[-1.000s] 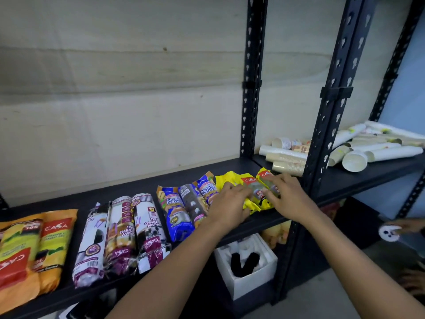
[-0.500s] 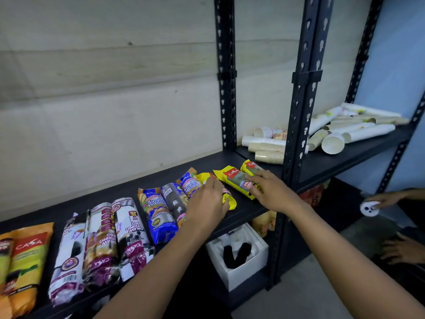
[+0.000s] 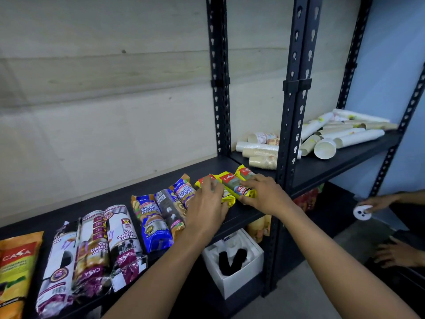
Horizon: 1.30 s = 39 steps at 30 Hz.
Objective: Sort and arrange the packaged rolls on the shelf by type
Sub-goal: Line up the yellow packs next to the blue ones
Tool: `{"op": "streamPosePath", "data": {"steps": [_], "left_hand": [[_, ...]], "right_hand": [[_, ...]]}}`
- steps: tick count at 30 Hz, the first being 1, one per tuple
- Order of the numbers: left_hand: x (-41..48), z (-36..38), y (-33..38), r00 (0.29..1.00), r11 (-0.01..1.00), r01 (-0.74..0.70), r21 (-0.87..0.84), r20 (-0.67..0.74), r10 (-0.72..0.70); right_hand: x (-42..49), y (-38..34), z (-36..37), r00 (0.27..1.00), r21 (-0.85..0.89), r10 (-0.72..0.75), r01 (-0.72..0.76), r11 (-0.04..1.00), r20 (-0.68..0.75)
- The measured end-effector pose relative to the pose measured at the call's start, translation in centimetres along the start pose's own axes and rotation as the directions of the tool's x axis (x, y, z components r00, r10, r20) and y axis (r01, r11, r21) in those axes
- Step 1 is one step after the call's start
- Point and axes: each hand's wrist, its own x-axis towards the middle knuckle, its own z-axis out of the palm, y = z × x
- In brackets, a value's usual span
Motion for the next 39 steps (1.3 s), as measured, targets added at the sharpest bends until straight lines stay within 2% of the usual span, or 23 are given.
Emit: {"op": "streamPosePath", "data": {"steps": [3,5,9,12,16,18,23,28,39], "left_hand": [[-0.5,1.0,0.4,0.999,0.999,-0.044,0.026,0.015,0.043],[-0.3,1.4,0.2,0.995,0.995,-0.084,0.056,0.050,0.081],[0.5,0.8,-1.0,0.983,0.997,-0.050,-0.057,0.173,0.059],[1.1,-0.2,-1.5,0.965,0.999,-0.039,-0.035,0.258,0.046],[2.1,-0.2,-2.4,0.932,0.995,-0.081,-0.056,0.349,0.096],[2.3,0.3,-2.2,0.939,0.996,-0.078,-0.033,0.332,0.084],[2.4,1.6,0.0,0.958,0.984,-0.120,0.134,0.274,0.079],[1.9,1.3,0.3,0.960,0.974,-0.127,0.188,0.270,0.073],[1.3,2.1,0.4,0.968,0.976,-0.127,0.180,0.239,0.082]], "right_hand": [[-0.1,-0.3,0.4,0.999,-0.002,0.018,-0.018,1.000,-0.028],[-0.3,-0.3,0.5,0.999,0.068,0.019,-0.017,0.998,-0.027],[-0.1,-0.1,0.4,0.999,0.240,0.041,-0.032,0.970,-0.033],[0.8,0.0,0.9,0.996,0.216,0.062,-0.076,0.973,0.069],[1.8,0.6,0.8,0.989,0.163,0.072,-0.092,0.982,0.125],[2.1,0.8,0.2,0.986,0.097,0.035,-0.052,0.994,0.163],[1.9,0.1,-1.0,0.964,0.091,-0.007,-0.017,0.996,0.264],[0.6,1.3,0.1,0.978,0.188,-0.098,0.063,0.980,0.184],[-1.9,0.4,2.1,0.999,0.150,-0.045,0.043,0.988,0.007]]}}
